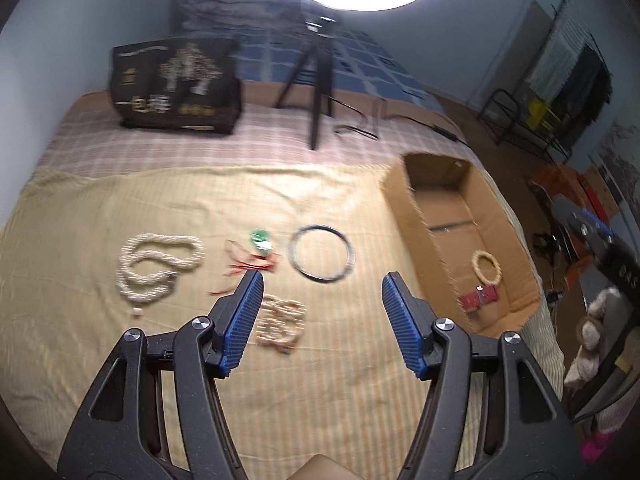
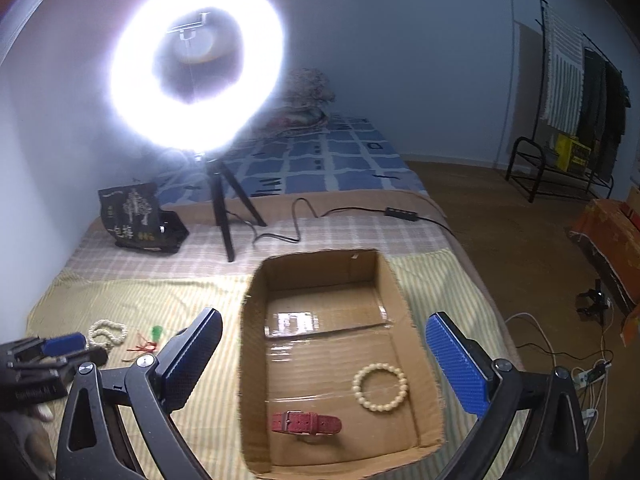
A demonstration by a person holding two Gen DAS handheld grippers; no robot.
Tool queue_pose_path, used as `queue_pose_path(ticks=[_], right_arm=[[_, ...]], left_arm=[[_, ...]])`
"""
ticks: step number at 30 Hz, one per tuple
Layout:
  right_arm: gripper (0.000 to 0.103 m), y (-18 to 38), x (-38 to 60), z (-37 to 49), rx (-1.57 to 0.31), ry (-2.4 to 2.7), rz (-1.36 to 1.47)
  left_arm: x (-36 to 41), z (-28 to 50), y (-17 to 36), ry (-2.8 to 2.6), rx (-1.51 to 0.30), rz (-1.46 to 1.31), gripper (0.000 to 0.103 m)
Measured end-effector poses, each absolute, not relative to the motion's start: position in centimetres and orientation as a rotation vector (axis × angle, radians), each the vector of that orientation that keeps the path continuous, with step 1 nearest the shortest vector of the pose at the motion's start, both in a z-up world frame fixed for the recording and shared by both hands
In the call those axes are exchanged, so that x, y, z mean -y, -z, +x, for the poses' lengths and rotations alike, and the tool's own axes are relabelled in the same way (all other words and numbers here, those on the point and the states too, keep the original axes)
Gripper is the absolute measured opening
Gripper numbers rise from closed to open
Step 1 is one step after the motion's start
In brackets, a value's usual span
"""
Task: Organize jewelry
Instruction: 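Move both tools out of the box back over the remaining jewelry, then grasp the white pearl necklace with the left tool while the right tool grasps the small pearl strand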
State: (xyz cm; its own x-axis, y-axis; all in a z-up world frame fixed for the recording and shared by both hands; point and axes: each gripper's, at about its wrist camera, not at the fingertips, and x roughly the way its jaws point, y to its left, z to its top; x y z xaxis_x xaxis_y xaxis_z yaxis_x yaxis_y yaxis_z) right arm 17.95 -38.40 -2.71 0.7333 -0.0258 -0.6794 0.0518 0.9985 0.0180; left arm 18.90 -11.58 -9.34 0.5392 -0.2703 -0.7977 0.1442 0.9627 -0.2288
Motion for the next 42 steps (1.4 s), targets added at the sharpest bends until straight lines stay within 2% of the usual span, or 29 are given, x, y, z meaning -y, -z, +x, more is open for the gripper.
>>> queue_pose_path(ticks=[9,17,24,26,28,30,34,36,39,42], right_arm=[[0.103,3.3,33.6,17.8,-0.680,-0.087,-0.005],[0.101,6.0,28.3,18.6,-0.798,-0.279,-0.102],[0.086,9.9,24.3,20.0,-0.963,-0.416,-0.126],[0.086,11.1,23.5,20.3,-1.011,-0.452,-0.106],[0.078,12.6,22.9,20.7,-1.068,-0.494,-0.080],[0.064,13.9,22.6,21.2,-1.121,-0.506,-0.069],[0.053,16.0,22.9,22.1,-1.217,-0.502,0.013],[0.042,16.6,23.1,22.4,-1.247,-0.517,0.052],[0.037,17.5,22.8,22.6,-1.276,-0.535,0.078],[0.034,18.1,22.2,22.7,-1.301,-0.535,0.079]], left_arm=[[5.3,20.1,9.0,0.121,-0.954,-0.166,0.064],[0.2,22.2,10.9,0.010,-0.996,-0.164,0.064],[-3.5,24.0,13.3,-0.034,-1.079,-0.201,0.064],[-4.5,24.5,13.9,-0.026,-1.097,-0.236,0.064],[-5.0,24.8,14.3,-0.020,-1.105,-0.253,0.063],[-5.3,25.2,14.7,-0.013,-1.113,-0.256,0.063],[-5.8,26.0,16.1,-0.004,-1.146,-0.275,0.063],[-6.0,26.2,16.7,0.004,-1.160,-0.283,0.063],[-5.9,26.5,17.4,0.011,-1.176,-0.270,0.059],[-6.0,26.7,18.1,0.012,-1.189,-0.275,0.058]])
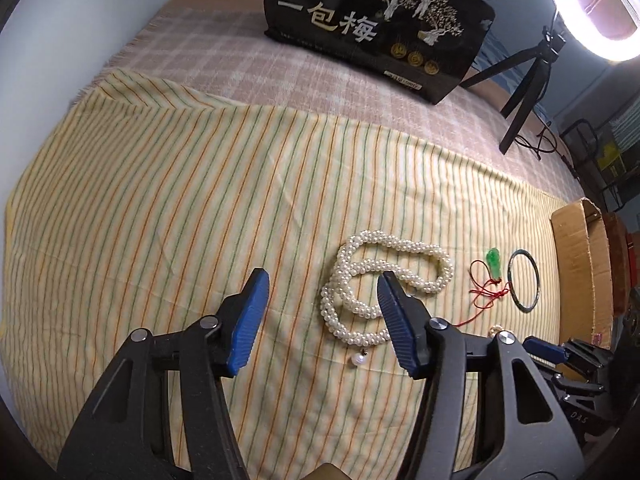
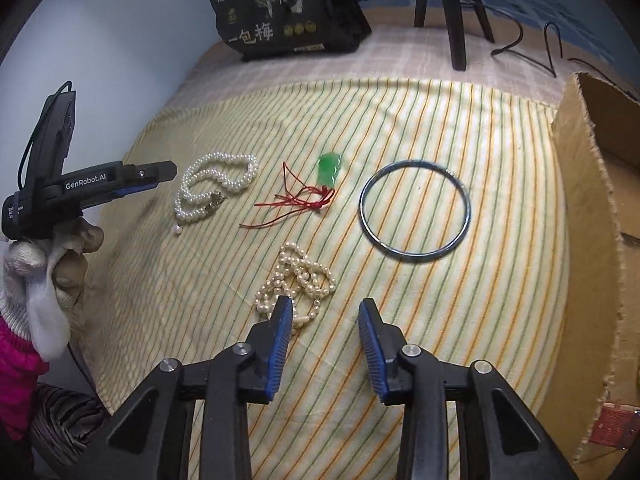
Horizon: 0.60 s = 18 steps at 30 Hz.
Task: Organize jewelry
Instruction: 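Grasp the white pearl necklace with the left tool while the right tool grasps the small pearl strand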
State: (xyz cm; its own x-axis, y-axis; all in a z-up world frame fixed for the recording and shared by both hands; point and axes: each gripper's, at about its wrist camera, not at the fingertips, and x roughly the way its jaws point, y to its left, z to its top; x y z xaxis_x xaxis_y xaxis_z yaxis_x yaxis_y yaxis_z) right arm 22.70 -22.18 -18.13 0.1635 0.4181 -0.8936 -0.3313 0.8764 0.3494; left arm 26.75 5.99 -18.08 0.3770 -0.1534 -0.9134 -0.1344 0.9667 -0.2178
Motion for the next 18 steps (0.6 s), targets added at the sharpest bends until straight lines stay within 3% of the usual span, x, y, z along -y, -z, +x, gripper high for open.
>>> queue_pose_path(ticks=[8,18], right_arm=[[0.021,18.8,21.7,23.2,-1.309,-0.493,0.077],[0.019,18.8,19.7,22.9,-1.258,-0.474,-0.093]], left_arm=[[-6.1,27.4,19.2,0.016,-1.210,-0.269,0.053],[-5.9,28.3,20.0,0.021,-1.222,-0.264,0.053]])
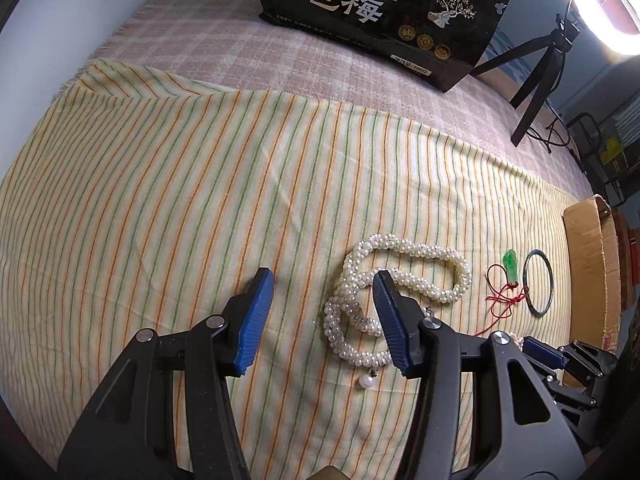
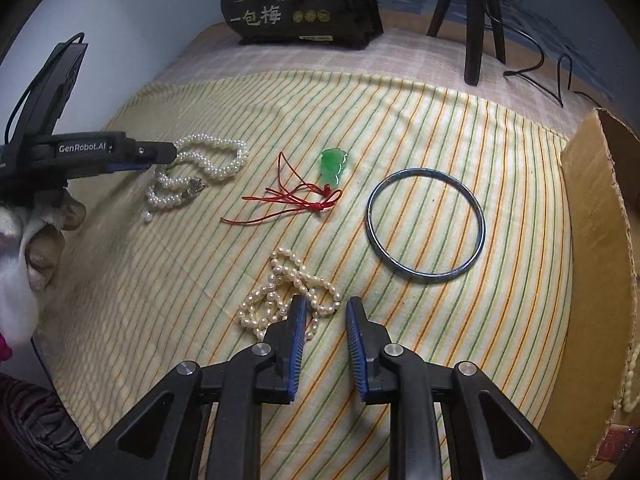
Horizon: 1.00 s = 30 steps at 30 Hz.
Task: Organize jewelry
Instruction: 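Grasp the white pearl necklace with the left tool while the right tool grasps the small pearl strand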
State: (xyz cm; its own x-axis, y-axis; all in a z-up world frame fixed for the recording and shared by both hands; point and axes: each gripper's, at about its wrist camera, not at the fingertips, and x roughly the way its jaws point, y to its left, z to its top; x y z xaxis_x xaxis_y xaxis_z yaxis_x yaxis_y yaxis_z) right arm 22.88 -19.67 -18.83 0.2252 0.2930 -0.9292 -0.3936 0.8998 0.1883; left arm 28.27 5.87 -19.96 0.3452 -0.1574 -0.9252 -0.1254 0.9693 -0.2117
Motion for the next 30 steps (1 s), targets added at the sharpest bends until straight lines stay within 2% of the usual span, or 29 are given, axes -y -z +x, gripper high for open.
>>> queue_pose_path(ticks=[5,11,13,15,16,19,22,30], right_arm=[[0.017,18.6,19.8,22.8,-1.255,-0.480,-0.109],[0.022,18.7,19.2,22.9,-1.254,-0.475,-0.133],[0.023,18.8,18.8,22.9,-1.244,-0.476,-0.160],[0.021,18.7,18.7,22.8,-1.237,-0.481,-0.177],[0.021,18.7,18.7,22.8,-1.234,-0.485,-0.186],[0.006,18.6,18.8,22.8,-1.223,-0.483,-0.196],[0.005,18.4,19.4,23.0,-1.224,-0.489,-0.161],[0.005,16.5,21.4,23.5,-1.201,-0.521,-0.009]], left_arm=[[-5.6,28.4,20.3,0.015,-1.229,-0.245,0.053],[-4.7,28.5,20.7,0.004,-1.235,-0.199,0.050],[-3.4,28.4,20.9,0.006,-1.239,-0.085,0.049],[-2.0,28.2,21.1,0.010,-1.213,0.039,0.045],[-1.5,28.1,21.1,0.014,-1.201,0.061,0.038],[-1.2,28.3,21.0,0.023,-1.193,0.050,0.015],[-2.3,28.5,20.7,0.033,-1.212,-0.068,0.007],[-5.2,28.3,17.9,0.084,-1.171,-0.290,0.006]])
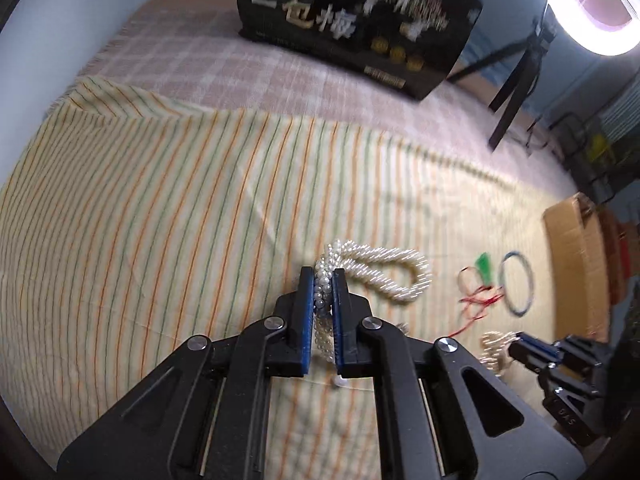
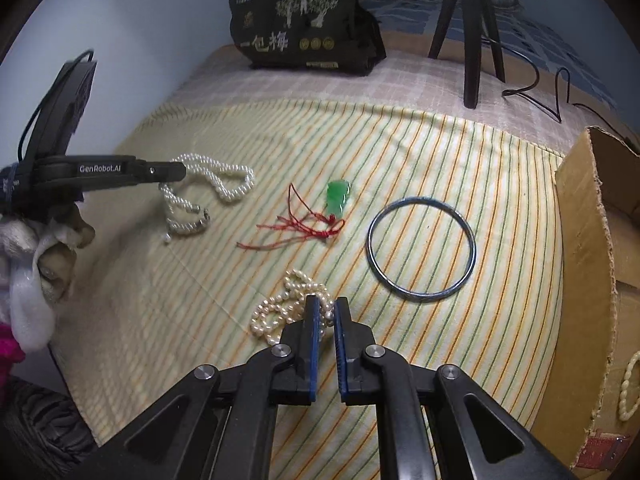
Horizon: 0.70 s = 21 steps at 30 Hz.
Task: Organize jewelry
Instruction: 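Grasp the white pearl necklace with the left tool while the right tool grasps the small pearl strand, then carry both pearl pieces into the cardboard box and open both tools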
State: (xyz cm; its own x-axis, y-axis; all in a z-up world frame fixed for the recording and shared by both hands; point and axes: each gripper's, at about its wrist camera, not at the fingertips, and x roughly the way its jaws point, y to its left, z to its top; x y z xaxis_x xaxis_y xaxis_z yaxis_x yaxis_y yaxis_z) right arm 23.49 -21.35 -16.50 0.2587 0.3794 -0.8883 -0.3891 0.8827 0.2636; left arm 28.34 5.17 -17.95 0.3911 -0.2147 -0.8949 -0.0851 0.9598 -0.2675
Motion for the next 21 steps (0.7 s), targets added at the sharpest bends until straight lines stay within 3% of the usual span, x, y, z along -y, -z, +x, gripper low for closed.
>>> queue_pose_path(ticks=[21], right_arm=[[0.004,6.7,24.6,21.4,-0.973,-0.525,0.124]], left_arm=[[-3.9,24.9,9.2,0.207,-0.992,-0.369,0.006]])
